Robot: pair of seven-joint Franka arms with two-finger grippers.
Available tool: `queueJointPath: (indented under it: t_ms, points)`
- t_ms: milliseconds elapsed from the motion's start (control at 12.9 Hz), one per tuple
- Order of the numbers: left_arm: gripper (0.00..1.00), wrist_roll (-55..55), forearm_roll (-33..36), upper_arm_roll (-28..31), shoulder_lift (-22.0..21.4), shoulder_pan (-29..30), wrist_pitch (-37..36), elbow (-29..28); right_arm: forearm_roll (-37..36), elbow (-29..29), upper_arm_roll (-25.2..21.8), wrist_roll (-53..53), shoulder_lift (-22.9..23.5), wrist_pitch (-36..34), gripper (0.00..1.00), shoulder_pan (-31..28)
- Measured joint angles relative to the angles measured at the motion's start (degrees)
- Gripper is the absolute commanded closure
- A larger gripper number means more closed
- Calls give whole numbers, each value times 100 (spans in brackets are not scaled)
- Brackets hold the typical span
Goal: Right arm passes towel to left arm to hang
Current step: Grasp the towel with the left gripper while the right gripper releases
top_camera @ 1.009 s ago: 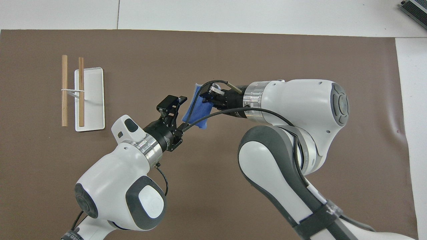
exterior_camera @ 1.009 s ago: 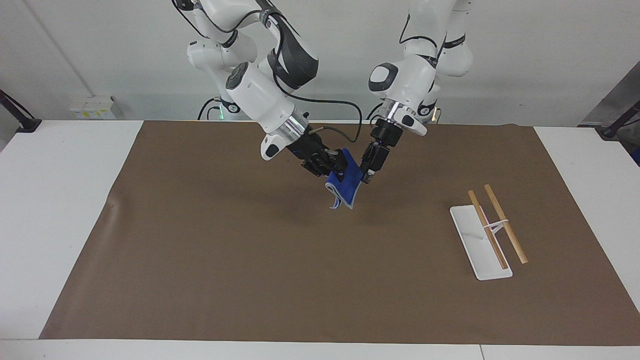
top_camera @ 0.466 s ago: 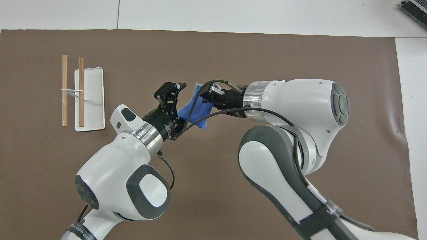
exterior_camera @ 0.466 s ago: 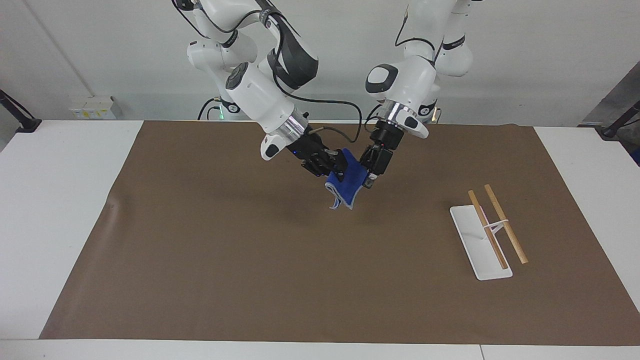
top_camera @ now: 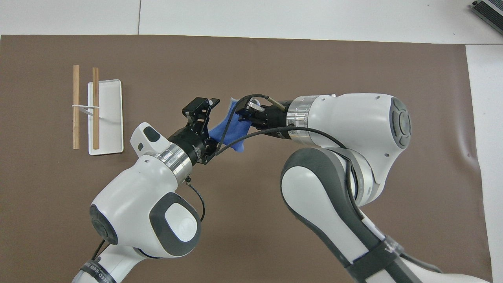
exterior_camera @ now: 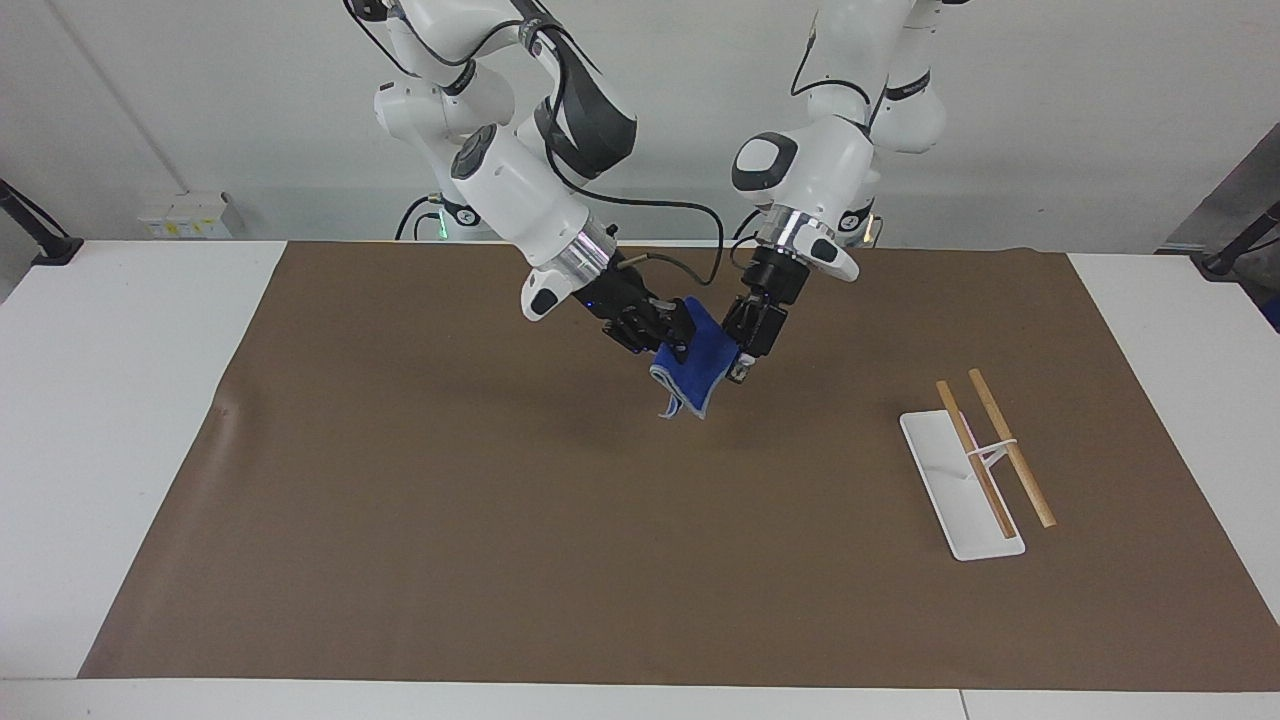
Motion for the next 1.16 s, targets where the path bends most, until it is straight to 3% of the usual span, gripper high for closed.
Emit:
queueJointPath:
  t_ms: [155, 233, 698, 776, 853, 931, 1009, 1086, 1164]
  points:
    - [93, 130, 0, -1, 1, 0, -13, -7, 0, 0, 0, 0, 0, 0, 100, 0]
    - [100, 169, 0, -3, 2, -1, -37, -13, 0, 0, 0, 0, 0, 0, 100, 0]
    - [100, 343, -2, 40, 3, 23, -84, -46, 0, 0, 0, 0, 1, 0, 100, 0]
    - [100, 421, -3, 55, 3, 29, -85, -47, 0, 0, 0, 0, 1, 0, 83, -2]
    - [100, 456, -4, 61, 3, 36, -85, -47, 0, 0, -3, 0, 1, 0, 49, -6]
    - [100, 474, -7, 65, 3, 76, -85, -50, -1, 0, -13, 0, 0, -9, 41, -9]
    - [100, 542, -8, 75, 4, 167, -93, -58, -1, 0, -31, 0, 0, -40, 23, -15]
    - [100, 643, -10, 84, 5, 268, -122, -66, -1, -2, -52, 0, -2, -94, 14, -44]
    - [100, 764, -11, 89, 7, 393, -146, -79, -1, -9, -60, 0, -6, -179, 12, -145]
